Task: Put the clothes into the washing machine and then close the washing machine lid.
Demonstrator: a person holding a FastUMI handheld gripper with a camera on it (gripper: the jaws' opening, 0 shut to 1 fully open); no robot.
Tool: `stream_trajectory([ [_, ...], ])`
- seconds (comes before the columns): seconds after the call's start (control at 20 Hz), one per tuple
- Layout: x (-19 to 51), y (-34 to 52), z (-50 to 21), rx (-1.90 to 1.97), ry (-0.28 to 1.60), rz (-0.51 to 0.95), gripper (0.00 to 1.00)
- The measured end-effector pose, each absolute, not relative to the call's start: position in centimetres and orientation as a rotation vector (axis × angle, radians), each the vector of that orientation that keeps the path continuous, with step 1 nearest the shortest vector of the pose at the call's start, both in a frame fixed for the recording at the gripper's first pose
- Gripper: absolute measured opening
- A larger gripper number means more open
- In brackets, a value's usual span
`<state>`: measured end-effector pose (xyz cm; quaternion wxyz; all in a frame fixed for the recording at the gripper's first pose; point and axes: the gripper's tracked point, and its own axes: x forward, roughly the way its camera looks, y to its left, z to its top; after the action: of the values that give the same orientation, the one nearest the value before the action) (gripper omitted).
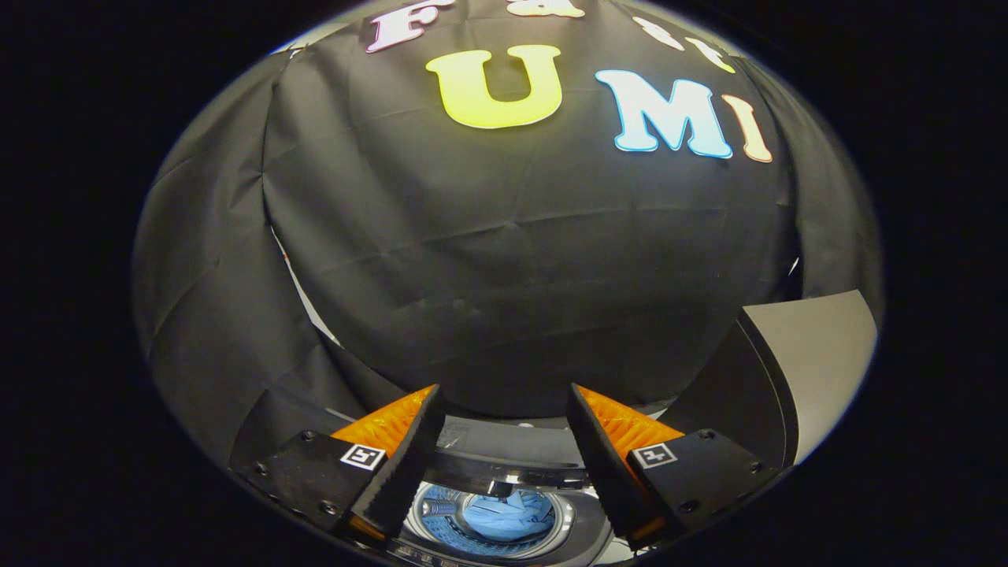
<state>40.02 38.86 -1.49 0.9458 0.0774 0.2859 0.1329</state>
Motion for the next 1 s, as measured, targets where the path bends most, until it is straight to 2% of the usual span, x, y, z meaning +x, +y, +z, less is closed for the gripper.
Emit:
stream_trajectory([
  [0.7, 33.4, 39.0, -3.3, 0.168, 0.548, 0.31, 0.97],
  [1.0, 27.3, 39.7, -7.3, 0.148, 0.631, 0.342, 0.97],
])
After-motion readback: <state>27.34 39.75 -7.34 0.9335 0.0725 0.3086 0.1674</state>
